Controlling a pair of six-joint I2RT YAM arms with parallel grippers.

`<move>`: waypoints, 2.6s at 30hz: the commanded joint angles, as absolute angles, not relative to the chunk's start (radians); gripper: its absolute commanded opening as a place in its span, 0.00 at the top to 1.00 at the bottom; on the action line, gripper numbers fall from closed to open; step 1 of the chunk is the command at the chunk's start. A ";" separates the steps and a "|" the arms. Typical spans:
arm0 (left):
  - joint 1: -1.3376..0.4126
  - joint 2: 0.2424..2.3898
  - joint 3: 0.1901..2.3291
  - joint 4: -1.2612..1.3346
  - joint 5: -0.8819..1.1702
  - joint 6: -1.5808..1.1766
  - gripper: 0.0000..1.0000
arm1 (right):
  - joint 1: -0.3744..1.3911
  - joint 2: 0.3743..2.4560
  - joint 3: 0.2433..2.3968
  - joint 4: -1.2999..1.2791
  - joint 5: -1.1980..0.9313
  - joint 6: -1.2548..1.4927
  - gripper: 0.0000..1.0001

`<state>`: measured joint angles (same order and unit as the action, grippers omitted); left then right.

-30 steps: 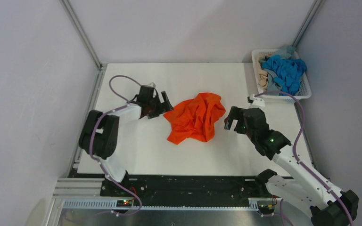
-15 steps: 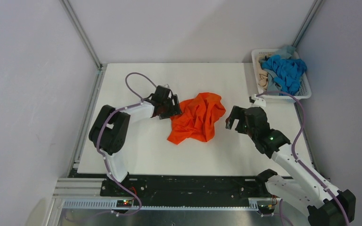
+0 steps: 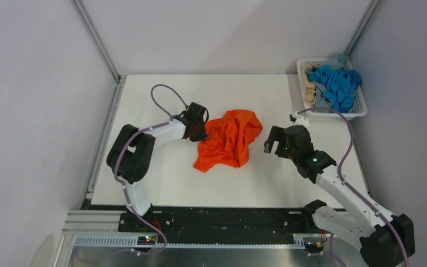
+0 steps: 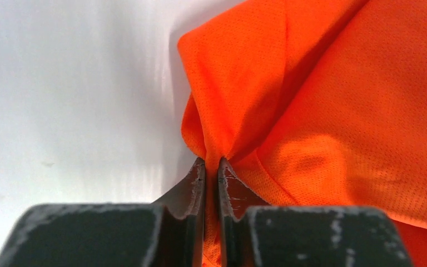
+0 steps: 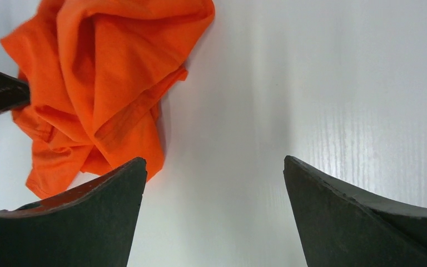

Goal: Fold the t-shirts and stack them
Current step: Flatten out the tshirt

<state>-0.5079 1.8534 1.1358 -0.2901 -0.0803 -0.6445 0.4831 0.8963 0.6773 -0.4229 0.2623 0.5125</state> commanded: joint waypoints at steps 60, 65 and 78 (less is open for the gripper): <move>-0.513 0.751 1.117 -0.348 -0.158 -0.432 1.00 | 0.504 0.588 0.996 -0.187 0.157 0.208 1.00; -0.514 0.535 1.129 -0.348 -0.171 -0.392 1.00 | 0.506 0.451 1.077 -0.229 0.181 0.182 1.00; -0.502 0.777 0.948 -0.345 -0.380 -0.463 0.55 | 0.499 0.595 0.926 -0.431 0.360 0.340 1.00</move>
